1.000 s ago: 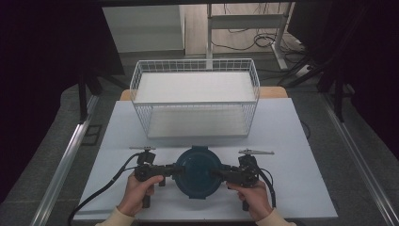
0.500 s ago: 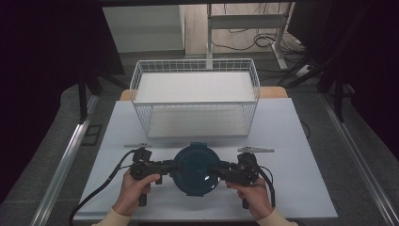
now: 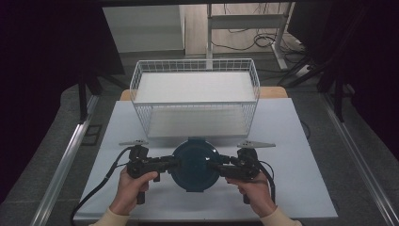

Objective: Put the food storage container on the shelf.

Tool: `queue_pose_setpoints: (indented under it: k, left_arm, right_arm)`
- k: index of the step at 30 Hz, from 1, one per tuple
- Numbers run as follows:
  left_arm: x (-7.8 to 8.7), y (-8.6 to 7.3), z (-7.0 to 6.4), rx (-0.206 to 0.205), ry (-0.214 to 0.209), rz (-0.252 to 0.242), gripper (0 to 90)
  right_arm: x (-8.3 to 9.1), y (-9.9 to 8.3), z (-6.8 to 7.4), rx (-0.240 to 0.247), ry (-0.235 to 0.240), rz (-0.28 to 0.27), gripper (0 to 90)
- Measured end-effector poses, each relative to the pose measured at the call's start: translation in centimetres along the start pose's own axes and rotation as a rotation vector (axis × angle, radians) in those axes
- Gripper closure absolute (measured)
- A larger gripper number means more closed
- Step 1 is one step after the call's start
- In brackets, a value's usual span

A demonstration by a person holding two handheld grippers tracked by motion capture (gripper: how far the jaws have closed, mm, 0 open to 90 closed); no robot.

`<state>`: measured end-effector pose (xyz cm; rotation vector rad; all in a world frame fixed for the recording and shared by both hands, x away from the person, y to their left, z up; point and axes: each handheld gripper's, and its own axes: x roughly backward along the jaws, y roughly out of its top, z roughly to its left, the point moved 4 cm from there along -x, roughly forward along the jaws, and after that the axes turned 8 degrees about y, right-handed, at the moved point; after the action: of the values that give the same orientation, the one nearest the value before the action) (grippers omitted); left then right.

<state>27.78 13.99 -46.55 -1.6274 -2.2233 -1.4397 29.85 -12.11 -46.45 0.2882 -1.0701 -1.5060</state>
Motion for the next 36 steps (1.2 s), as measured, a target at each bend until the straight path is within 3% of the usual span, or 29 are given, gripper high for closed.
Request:
queue_pose_setpoints:
  k: [8,19,36]
  left_arm:
    - [0.0,1.3,0.0,-0.002,0.003,-0.008,44.3]
    - [1.2,4.0,-1.0,-0.046,0.011,-0.036,44.5]
    - [2.5,8.4,-1.9,-0.08,0.013,-0.073,45.0]
  right_arm:
    - [0.1,1.8,0.0,0.028,-0.007,0.008,37.1]
    - [0.5,4.7,0.8,0.067,-0.005,0.003,37.1]
    - [1.1,9.7,1.4,0.138,0.002,-0.002,37.1]
